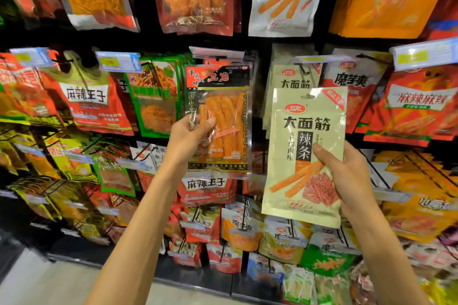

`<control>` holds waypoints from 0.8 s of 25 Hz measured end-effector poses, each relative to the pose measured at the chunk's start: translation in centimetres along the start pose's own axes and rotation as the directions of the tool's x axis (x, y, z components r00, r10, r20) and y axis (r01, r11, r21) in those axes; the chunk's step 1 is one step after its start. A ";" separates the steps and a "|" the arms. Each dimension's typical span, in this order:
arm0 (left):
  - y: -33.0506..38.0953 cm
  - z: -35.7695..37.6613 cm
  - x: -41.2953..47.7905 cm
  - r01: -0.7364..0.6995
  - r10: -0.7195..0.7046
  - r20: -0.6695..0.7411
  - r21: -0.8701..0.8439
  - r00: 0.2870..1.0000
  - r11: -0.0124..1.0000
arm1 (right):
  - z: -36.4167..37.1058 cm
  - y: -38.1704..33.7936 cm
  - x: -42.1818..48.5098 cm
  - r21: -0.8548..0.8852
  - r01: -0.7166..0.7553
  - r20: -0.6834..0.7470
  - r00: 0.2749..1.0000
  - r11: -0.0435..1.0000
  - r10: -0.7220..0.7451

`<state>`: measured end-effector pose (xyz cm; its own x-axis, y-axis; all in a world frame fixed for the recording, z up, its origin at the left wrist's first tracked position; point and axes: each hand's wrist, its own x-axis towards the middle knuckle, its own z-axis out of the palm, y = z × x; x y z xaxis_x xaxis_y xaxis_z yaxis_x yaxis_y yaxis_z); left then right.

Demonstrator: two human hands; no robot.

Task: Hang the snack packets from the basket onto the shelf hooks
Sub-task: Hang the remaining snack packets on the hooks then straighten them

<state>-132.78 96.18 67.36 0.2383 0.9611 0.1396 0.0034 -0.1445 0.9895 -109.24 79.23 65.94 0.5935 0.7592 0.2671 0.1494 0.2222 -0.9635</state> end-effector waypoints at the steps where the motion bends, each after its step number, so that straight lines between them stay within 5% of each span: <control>1: 0.1 -0.1 0.4 0.004 -0.004 0.008 0.004 1.000 1.000 | 0.2 0.0 -0.1 -0.006 0.001 -0.006 1.000 1.000 -0.001; 20: -0.1 0.5 3.4 -0.020 0.017 0.064 0.049 0.998 0.999 | 1.5 -0.5 3.7 0.004 0.011 -0.067 0.998 1.000 -0.011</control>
<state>-131.48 99.33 67.72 0.3004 0.9413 0.1538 0.0459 -0.1753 0.9834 -108.30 82.78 67.44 0.6434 0.7143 0.2755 0.1526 0.2330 -0.9604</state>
